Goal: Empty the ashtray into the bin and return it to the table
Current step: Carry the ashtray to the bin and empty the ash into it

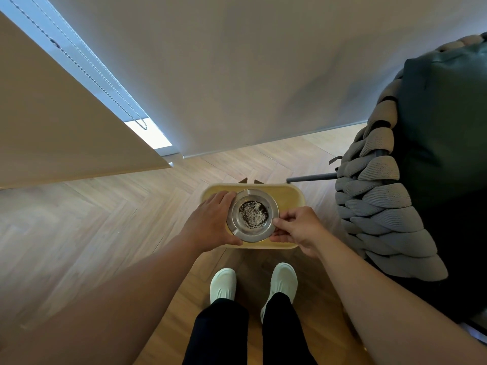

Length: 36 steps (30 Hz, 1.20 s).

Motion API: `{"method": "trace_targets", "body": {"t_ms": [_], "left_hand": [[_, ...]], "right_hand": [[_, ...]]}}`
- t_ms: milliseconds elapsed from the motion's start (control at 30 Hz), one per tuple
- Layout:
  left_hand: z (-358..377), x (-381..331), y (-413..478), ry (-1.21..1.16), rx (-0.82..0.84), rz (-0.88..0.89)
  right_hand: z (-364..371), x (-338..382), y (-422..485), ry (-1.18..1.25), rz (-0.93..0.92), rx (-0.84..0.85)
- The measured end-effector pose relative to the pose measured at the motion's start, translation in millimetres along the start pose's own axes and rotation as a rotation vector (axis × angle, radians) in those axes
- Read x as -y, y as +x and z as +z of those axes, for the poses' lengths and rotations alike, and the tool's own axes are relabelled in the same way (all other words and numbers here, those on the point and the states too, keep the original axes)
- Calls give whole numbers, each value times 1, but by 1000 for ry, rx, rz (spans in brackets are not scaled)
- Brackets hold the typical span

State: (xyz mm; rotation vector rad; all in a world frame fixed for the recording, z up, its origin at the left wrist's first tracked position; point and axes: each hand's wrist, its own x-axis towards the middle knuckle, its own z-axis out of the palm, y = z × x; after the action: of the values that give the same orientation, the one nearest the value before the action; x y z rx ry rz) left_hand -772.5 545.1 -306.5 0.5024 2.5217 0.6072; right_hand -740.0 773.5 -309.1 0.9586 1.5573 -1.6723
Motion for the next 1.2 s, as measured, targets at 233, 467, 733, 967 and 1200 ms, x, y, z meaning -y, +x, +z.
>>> {"method": "trace_targets", "body": {"t_ms": [233,467,733,967,1200], "left_hand": [[-11,5,3,68,19,68],[-25,32,-1,218,28,35],[-14,42,-7,354,124,46],[-10,39,-6,426,121,26],[-8,40,-6,424,129,13]], "right_hand": [[2,2,-4,21,-13,-12],[0,2,-3,39,-16,-40],[-2,-1,-2,38,-14,-70],[-3,1,-4,42,-15,-85],[-1,4,-9,76,-12,-56]]}}
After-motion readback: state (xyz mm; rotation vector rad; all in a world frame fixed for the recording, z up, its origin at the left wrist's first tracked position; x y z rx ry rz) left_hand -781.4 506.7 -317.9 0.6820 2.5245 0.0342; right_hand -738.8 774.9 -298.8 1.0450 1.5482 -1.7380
